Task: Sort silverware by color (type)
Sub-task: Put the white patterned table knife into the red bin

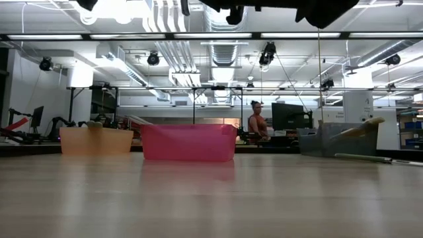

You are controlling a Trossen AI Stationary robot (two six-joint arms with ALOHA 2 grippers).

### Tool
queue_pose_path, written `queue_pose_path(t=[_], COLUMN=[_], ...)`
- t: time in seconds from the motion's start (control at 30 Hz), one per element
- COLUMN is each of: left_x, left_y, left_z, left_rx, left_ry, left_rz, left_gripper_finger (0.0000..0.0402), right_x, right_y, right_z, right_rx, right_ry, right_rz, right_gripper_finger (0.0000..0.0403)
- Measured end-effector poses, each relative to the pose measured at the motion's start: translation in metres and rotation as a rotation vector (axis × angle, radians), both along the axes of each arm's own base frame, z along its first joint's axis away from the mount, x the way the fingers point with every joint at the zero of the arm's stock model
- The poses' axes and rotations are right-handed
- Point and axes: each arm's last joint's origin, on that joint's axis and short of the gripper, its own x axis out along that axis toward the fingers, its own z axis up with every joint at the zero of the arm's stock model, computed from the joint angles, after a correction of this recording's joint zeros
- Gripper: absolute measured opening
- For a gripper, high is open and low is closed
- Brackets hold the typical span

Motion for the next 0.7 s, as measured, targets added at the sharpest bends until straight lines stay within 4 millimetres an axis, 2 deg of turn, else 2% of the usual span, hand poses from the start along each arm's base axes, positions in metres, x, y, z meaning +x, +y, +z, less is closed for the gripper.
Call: queue_pose_path(t=[0.17, 0.4, 0.57, 0.7], left_x=[0.013, 0.034, 0.048, 0.055], left_y=[-0.009, -0.017, -0.019, -0.019], left_z=[0.013, 0.028, 0.035, 0.034], left_rx=[0.033, 0.063, 0.071, 0.072], left_ry=[0.004, 0.02, 0.032, 0.038], left_rz=[-0.054, 0.009, 0.078, 0.102], left_gripper_finger=[0.0069, 0.0131, 0.015, 0.0146], right_x=[0.006, 0.006, 0.006, 0.005], right_y=[0.006, 0.008, 0.011, 0.015], right_z=[-0.004, -0.004, -0.004, -0.004], right_rx=[-0.008, -0.026, -0.046, -0.072], right_ry=[0.012, 0.015, 0.02, 0.025], right_rz=[0.003, 0.003, 0.006, 0.007], right_gripper_finger=[0.0028, 0.0028, 0.0028, 0.0028])
